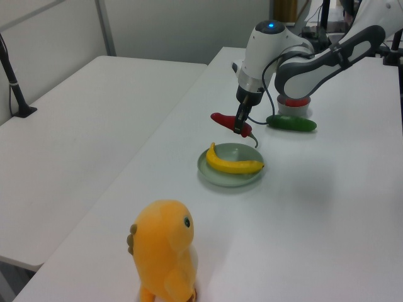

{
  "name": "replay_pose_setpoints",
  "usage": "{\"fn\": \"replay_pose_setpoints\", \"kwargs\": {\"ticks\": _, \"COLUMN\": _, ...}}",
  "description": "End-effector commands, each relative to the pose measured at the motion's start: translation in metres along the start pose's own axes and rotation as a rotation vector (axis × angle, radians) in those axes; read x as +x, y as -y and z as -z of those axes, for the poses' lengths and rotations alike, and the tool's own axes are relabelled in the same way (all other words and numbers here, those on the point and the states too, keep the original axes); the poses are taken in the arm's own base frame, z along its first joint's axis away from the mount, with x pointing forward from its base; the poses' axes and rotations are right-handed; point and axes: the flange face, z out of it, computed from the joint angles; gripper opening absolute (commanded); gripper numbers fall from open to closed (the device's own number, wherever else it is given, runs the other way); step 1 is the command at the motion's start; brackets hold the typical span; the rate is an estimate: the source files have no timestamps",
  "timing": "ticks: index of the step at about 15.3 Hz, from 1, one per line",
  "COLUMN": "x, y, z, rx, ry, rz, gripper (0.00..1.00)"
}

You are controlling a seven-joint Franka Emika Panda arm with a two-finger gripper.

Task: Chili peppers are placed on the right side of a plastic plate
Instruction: 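Lower the chili pepper beside the banana and open the gripper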

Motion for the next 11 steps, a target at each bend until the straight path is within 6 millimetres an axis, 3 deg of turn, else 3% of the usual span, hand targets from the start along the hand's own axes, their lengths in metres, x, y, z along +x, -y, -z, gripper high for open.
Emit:
{"fn": "replay_pose_setpoints", "kwargs": {"ticks": 1, "x": 0.003, "y": 0.001, "z": -0.003, "rx": -0.013, "ry": -0.012, "rz": 0.006, "gripper": 0.15}}
{"fn": "replay_pose_setpoints", "kwargs": {"ticks": 4, "x": 0.002, "y": 0.002, "z": -0.006, "rx": -0.018, "ry": -0.007, "rz": 0.014, "gripper": 0.26}}
{"fn": "replay_pose_setpoints", "kwargs": {"ticks": 6, "x": 0.001, "y": 0.002, "z": -0.008, "rx": -0.027, "ry": -0.004, "rz": 0.025, "gripper": 0.64}}
{"fn": "replay_pose_setpoints", "kwargs": {"ticks": 7, "x": -0.001, "y": 0.002, "z": -0.009, "rx": -0.028, "ry": -0.002, "rz": 0.027, "gripper": 0.92}}
{"fn": "replay_pose_setpoints", "kwargs": {"ticks": 8, "x": -0.002, "y": 0.002, "z": -0.013, "rx": -0.030, "ry": 0.005, "rz": 0.033, "gripper": 1.00}}
{"fn": "replay_pose_setpoints", "kwargs": {"ticks": 11, "x": -0.003, "y": 0.004, "z": -0.015, "rx": -0.043, "ry": 0.005, "rz": 0.059, "gripper": 1.00}}
